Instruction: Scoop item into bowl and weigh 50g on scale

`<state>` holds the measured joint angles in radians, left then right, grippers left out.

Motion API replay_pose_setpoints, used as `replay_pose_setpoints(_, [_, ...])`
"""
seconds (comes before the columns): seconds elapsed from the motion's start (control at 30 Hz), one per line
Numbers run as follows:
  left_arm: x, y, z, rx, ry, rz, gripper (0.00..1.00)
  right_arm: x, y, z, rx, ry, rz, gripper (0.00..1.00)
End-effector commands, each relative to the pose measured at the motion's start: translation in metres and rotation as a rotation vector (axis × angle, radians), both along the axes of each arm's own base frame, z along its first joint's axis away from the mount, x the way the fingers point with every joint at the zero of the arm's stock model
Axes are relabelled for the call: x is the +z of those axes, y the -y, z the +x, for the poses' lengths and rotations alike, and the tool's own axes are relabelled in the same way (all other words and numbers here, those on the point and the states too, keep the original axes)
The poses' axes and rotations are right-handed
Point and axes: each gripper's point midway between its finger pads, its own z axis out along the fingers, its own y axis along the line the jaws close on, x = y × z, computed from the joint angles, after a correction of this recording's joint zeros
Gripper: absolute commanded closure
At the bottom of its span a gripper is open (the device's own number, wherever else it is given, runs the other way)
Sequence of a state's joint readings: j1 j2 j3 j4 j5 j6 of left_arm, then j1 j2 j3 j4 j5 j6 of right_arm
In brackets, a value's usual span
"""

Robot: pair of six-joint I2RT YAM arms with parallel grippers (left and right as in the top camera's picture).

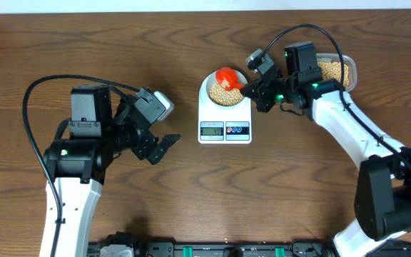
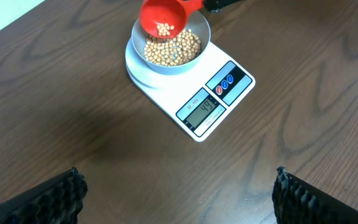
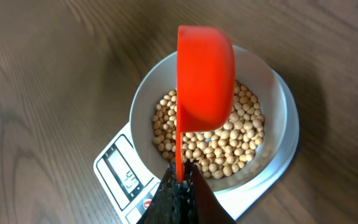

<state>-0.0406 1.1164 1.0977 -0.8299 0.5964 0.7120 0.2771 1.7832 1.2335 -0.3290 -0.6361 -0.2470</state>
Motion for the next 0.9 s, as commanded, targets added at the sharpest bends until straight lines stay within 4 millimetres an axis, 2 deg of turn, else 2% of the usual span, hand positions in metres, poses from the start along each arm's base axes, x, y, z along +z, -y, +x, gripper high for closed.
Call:
replay_pose_setpoints(0.0, [0.007,-0.001,0.003,-0.005,0.024,0.005,0.02,0.036,0.002,0.001,0.025,0.112,0.015,0.99])
replay_pose_setpoints(0.13, [0.007,-0.001,0.003,-0.005,0.024,0.005,0.02,0.043,0.008,0.004,0.016,0.173,-0.031,0.99])
replay_pose_setpoints(0.27, [0.007,-0.001,0.003,-0.005,0.024,0.005,0.02,0.037,0.014,0.005,0.016,0.188,-0.083,0.99])
replay_pose_setpoints(0.53, [0.007,-0.001,0.003,-0.005,0.024,0.005,0.02,0.04,0.012,0.003,0.025,0.188,-0.071,0.99])
replay_pose_setpoints(0.67, [0.007,-0.001,0.003,-0.005,0.024,0.005,0.02,0.035,0.013,0.004,0.026,0.194,-0.101,0.99])
replay_pose_setpoints(0.8, [0.007,-0.001,0.003,-0.005,0.024,0.005,0.02,0.044,0.006,-0.002,0.053,0.206,-0.071,0.99])
replay_pose_setpoints(0.87, [0.007,-0.001,0.003,-0.005,0.024,0.005,0.02,0.041,0.01,0.001,0.032,0.208,-0.103,0.99])
